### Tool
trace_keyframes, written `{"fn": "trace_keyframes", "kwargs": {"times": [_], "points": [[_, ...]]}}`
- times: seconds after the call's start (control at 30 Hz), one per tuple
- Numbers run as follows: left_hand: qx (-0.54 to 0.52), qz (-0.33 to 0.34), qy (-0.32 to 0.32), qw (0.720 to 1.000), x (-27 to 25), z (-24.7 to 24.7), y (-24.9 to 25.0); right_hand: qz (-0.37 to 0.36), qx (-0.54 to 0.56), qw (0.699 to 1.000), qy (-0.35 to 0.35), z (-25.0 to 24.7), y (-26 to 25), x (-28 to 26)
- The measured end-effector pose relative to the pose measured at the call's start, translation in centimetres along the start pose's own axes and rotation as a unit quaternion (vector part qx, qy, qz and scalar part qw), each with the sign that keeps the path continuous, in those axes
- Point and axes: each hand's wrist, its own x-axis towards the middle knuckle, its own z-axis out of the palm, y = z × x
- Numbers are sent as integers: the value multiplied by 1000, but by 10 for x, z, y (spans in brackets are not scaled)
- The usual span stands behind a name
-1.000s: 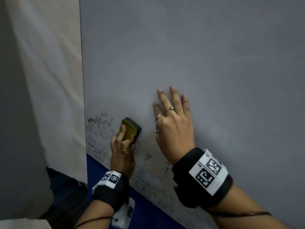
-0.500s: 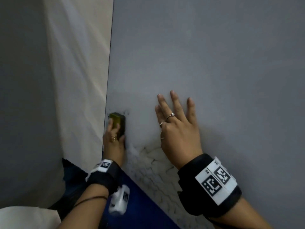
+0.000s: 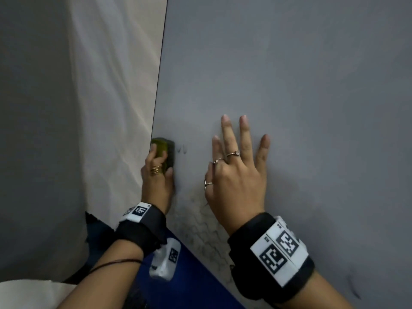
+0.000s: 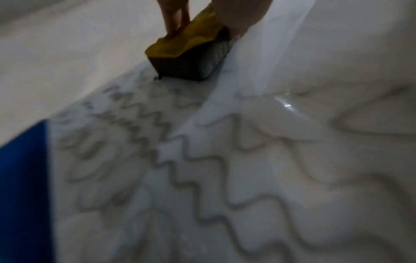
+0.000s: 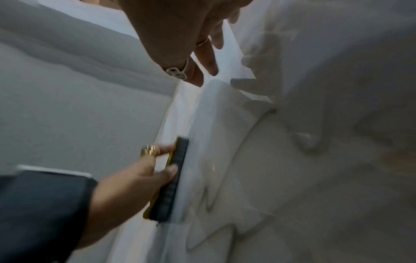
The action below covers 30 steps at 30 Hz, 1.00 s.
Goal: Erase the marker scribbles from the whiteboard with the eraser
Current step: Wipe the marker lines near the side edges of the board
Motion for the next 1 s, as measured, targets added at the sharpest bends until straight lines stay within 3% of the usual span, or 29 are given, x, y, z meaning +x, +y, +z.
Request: {"fn": "trace_keyframes", "kwargs": {"times": [0.1, 0.17, 0.23, 0.3, 0.33, 0.37, 0.43, 0.53, 0.6, 0.67, 0.7, 0.77, 0.8, 0.83, 0.93, 1.0], "points": [[-16, 131, -12, 991, -1, 0, 10, -34, -30, 999, -14, 11, 5, 6], [-2, 127, -10, 992, 3, 0, -2, -34, -37, 998, -24, 13, 7, 6], [8, -1, 6, 1000, 15, 0, -22, -35, -36, 999, -20, 13, 9, 5], [-3, -207, -3, 978, 25, -1, -27, -40, -34, 998, -17, 12, 10, 4], [1, -263, -8, 965, 28, -1, -24, -41, -34, 998, -16, 12, 11, 5], [10, -271, -7, 962, 30, 0, -15, -41, -36, 998, -17, 11, 12, 5], [3, -195, 16, 981, 25, 1, 12, -42, -41, 998, -26, 11, 11, 5], [22, 26, 21, 999, 8, 4, 37, -37, -38, 998, -26, 11, 9, 5], [39, 66, 7, 997, 5, 3, 29, -33, -36, 999, -16, 12, 7, 5], [35, -27, 4, 999, 3, 4, 3, -37, -35, 999, -7, 11, 7, 5], [13, -136, -4, 991, 3, 2, -9, -41, -35, 999, -8, 10, 9, 4], [-19, -337, -37, 940, 2, -4, -24, -54, -44, 997, -17, 8, 9, 5], [-29, -370, -43, 928, 2, -5, -22, -57, -51, 997, -25, 7, 10, 5], [-26, -357, -49, 932, 2, -6, -11, -57, -58, 996, -34, 5, 10, 6], [-4, -200, -40, 979, -3, -8, 34, -52, -80, 994, -61, 2, 10, 6], [19, -161, -32, 986, -8, -4, 38, -54, -89, 992, -67, 2, 10, 5]]}}
